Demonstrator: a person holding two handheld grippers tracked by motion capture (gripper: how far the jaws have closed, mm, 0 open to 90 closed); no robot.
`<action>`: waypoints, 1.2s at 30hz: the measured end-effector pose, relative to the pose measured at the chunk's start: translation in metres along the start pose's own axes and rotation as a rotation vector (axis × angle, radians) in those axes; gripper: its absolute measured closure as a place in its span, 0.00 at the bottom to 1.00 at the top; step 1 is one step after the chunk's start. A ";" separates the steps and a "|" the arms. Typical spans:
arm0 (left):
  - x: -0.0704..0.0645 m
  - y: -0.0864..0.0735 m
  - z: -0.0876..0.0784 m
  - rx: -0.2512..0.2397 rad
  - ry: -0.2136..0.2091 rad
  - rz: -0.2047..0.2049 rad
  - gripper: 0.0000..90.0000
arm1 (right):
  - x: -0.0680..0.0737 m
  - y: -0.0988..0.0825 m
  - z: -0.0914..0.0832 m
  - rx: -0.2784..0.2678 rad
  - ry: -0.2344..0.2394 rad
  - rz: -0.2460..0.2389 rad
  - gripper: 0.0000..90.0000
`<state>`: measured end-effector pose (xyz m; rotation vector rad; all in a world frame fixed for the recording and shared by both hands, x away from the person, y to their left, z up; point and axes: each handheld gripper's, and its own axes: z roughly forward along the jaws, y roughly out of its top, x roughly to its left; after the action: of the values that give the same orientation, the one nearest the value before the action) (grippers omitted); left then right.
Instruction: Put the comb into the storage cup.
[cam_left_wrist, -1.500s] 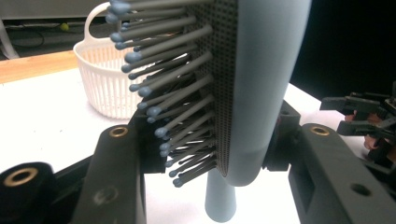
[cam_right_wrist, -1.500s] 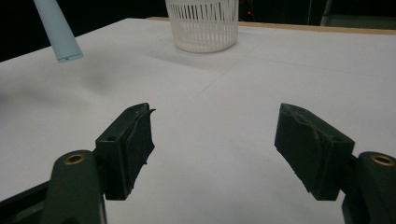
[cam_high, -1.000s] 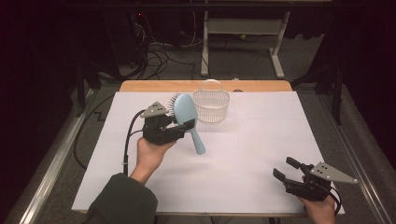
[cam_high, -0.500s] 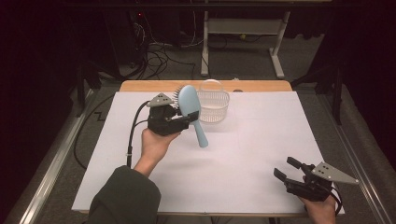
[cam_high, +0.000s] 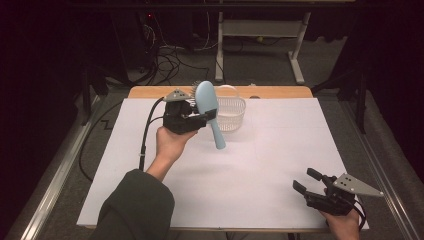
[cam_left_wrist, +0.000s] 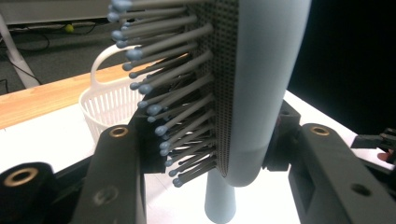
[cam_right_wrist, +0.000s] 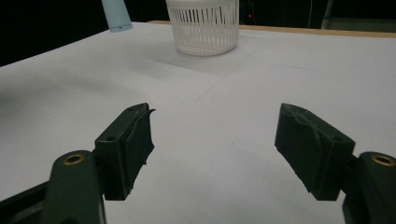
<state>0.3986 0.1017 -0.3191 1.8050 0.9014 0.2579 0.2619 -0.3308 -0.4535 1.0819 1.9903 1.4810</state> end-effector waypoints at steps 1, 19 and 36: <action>0.000 0.002 0.001 -0.002 -0.002 -0.002 0.58 | 0.000 0.000 0.000 0.000 -0.001 -0.001 0.31; -0.003 0.030 0.031 0.030 0.009 0.029 0.58 | 0.000 0.000 0.000 -0.002 0.005 0.009 0.31; 0.002 0.045 0.047 0.036 0.043 0.023 0.58 | 0.001 0.000 -0.001 -0.008 0.009 -0.001 0.31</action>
<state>0.4473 0.0621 -0.3001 1.8501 0.9213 0.2970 0.2609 -0.3304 -0.4529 1.0727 1.9888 1.4942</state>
